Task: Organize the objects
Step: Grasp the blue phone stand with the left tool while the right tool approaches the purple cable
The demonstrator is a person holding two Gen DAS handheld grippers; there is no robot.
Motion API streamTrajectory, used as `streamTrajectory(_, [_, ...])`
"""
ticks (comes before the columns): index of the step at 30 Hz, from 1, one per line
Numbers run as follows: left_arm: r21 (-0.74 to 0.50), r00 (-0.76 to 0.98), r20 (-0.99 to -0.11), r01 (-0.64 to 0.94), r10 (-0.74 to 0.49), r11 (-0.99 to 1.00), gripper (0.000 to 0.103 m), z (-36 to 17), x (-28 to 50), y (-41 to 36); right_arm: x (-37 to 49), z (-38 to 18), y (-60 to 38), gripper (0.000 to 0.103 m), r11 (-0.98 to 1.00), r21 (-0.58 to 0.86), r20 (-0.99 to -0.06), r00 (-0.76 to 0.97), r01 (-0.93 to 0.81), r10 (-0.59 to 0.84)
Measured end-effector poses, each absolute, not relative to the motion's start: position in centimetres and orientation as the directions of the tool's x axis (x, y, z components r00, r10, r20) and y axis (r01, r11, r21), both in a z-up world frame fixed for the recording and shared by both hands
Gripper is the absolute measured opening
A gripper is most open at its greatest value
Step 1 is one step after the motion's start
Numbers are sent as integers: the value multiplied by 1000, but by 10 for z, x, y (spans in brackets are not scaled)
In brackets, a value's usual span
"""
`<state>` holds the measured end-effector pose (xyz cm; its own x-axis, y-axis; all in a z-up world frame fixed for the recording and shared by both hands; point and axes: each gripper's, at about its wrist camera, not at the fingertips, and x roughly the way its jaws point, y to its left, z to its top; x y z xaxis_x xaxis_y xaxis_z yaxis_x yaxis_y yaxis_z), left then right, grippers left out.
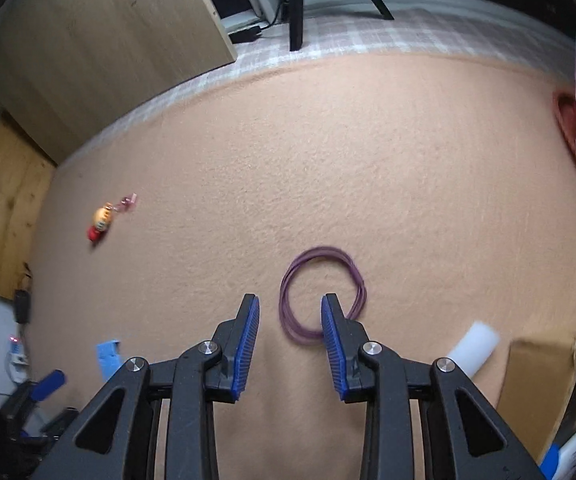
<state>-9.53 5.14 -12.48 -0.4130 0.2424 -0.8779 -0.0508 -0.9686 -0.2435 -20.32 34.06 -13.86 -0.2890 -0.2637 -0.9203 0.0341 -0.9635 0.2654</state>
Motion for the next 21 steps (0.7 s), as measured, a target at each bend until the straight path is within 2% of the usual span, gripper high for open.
streamTrajectory(9, [-225,-409,-884,-51,226,-973,72,-129,-105,56,-209,-144,323,28,-980,173,-943,-272,94,-192])
streamTrajectory(16, [-225,-395,-890,-51,227,-973,72,-133,-110,61,-187,-145,313,10,-980,125,-950,-265,155,-163])
streamTrajectory(21, [-224,-389,-892,-65,232,-972,72,-135,-112,68,-170,-146,314,6,-971,175,-946,-246,164,-212])
